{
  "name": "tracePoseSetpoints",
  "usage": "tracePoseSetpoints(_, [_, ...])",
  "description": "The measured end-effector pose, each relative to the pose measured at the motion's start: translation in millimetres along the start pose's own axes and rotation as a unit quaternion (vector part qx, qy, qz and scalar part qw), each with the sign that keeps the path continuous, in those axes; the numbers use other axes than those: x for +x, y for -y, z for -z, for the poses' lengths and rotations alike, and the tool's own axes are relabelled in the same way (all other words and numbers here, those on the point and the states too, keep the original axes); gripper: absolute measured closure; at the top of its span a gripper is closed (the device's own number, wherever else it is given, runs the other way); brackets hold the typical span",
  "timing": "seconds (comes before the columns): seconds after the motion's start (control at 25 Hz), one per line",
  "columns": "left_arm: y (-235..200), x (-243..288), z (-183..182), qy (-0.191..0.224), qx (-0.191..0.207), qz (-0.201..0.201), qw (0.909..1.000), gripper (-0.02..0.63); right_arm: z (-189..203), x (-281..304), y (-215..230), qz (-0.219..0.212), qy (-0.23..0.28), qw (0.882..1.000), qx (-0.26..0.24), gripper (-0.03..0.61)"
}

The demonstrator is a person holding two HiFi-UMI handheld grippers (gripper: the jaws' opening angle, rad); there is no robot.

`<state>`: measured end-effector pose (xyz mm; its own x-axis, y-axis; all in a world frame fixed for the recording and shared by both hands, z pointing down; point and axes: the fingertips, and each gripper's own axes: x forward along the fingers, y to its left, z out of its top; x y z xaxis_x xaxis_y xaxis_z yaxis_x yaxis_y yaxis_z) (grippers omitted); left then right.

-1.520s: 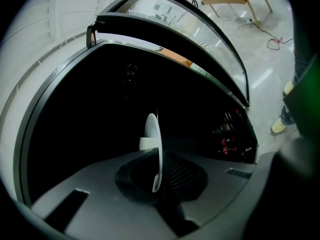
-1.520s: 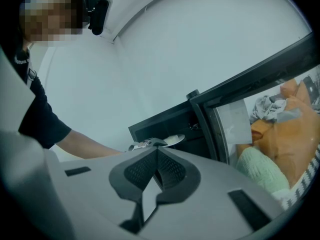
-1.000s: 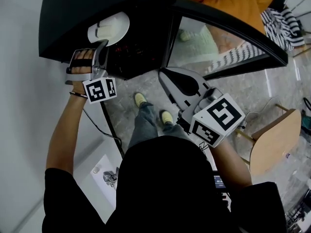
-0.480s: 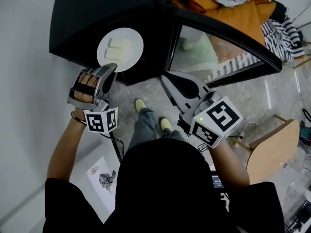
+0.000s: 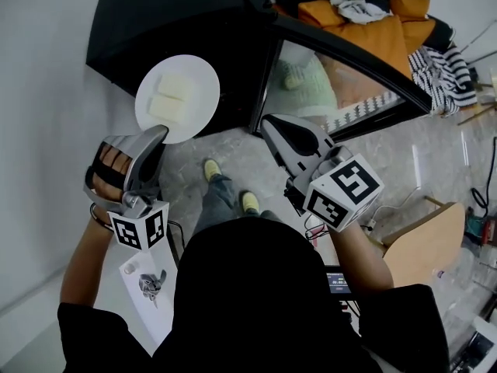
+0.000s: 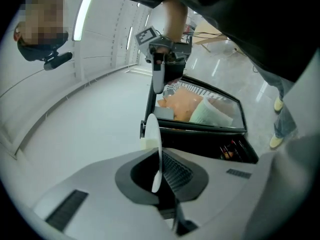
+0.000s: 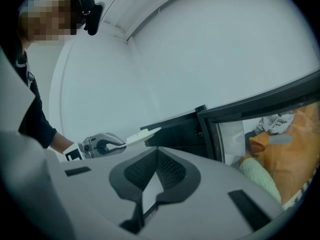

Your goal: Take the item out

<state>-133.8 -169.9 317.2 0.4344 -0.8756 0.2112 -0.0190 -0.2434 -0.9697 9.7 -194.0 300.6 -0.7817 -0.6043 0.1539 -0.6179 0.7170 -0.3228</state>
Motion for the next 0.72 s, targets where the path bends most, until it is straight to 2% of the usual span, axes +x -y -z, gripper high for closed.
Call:
tracePoseSetpoints(0.2, [-9.7,-15.0,-14.1,0.011,0.008,-0.007,0.9999,0.595,0.8,-8.3,14.6,0.010,-0.001,1.000,-0.015,0.571])
tracePoseSetpoints(0.44, [-27.8,-68.0,-46.2,0.014,0.005,-0.018,0.9997,0.595,-5.8,-41.2,-5.8,0.012,-0.003,1.000,-0.024,0.571])
tracePoseSetpoints(0.72, [-18.3,-102.4,-74.3,0.020,0.008,-0.005,0.9998,0.595,-3.9,-67.8,-17.0,0.020,-0.007,0.999,-0.027,0.571])
